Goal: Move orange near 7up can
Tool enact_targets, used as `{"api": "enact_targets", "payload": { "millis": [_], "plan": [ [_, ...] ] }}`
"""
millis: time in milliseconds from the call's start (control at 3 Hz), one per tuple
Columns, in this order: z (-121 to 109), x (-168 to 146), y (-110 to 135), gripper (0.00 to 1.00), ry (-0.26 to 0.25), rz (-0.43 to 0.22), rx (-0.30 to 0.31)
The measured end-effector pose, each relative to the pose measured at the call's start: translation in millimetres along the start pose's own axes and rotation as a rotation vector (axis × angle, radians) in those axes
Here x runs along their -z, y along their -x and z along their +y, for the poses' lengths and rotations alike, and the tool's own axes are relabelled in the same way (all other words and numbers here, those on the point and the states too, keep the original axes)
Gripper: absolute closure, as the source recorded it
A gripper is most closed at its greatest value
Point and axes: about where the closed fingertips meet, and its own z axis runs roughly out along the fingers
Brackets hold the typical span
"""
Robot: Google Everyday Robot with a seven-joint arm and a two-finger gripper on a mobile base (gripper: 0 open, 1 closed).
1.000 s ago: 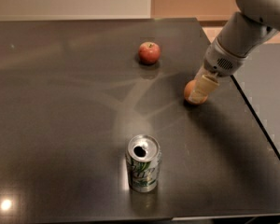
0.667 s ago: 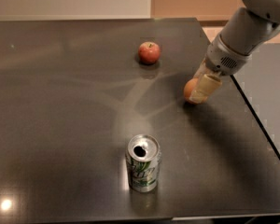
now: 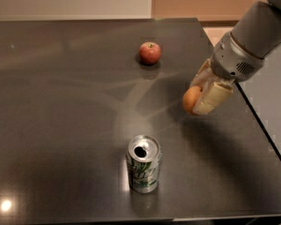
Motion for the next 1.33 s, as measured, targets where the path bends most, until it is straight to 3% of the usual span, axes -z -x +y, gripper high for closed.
{"api": "enact_targets", "payload": {
  "millis": [667, 1333],
  "plan": [
    [65.5, -9.3, 9.3, 1.00, 0.133, -0.028, 0.170],
    [97.6, -34.1, 21.5, 1.00, 0.210, -0.044, 0.285]
  ]
}}
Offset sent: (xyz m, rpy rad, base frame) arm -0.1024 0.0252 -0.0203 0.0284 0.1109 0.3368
